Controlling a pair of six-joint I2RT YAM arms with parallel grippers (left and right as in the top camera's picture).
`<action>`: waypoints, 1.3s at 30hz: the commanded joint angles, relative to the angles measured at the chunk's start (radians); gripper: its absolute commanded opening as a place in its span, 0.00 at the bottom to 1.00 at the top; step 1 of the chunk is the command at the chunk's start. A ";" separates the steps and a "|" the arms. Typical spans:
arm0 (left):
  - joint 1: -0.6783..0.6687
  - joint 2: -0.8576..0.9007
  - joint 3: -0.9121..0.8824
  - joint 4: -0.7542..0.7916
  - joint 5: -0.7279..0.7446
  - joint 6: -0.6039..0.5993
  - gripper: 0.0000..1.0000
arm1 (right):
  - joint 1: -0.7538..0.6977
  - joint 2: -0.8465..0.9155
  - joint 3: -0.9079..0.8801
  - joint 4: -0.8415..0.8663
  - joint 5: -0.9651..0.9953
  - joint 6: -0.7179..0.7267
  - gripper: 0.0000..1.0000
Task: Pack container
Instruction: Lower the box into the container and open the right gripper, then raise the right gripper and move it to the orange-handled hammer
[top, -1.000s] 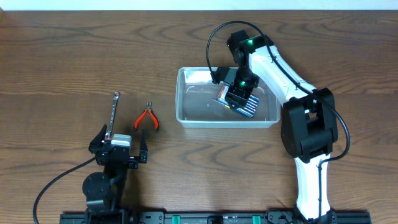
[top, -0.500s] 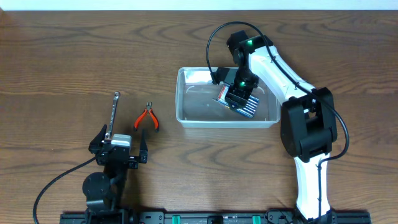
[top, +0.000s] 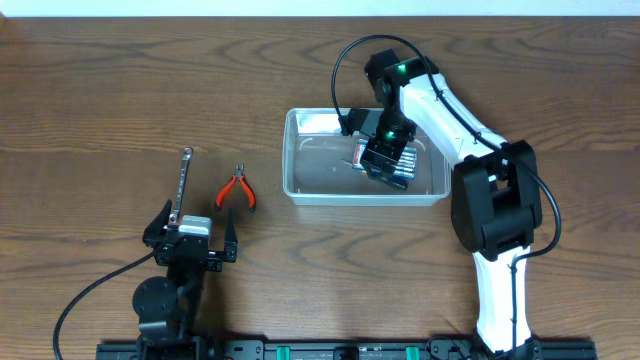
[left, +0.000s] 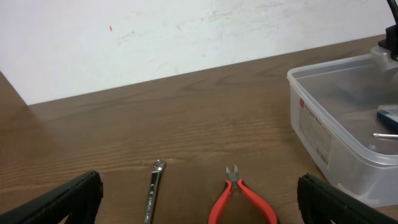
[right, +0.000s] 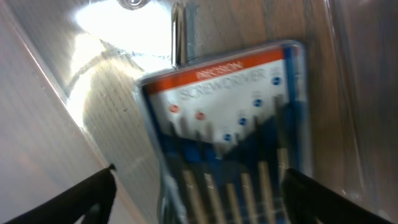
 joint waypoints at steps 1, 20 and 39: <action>0.004 -0.006 -0.029 -0.008 -0.005 0.009 0.98 | -0.005 0.010 -0.006 0.000 -0.012 0.002 0.92; 0.004 -0.006 -0.029 -0.008 -0.005 0.009 0.98 | -0.006 -0.053 0.388 -0.240 -0.030 0.055 0.99; 0.004 -0.006 -0.029 -0.008 -0.005 0.009 0.98 | -0.293 -0.349 0.703 -0.402 0.136 0.286 0.99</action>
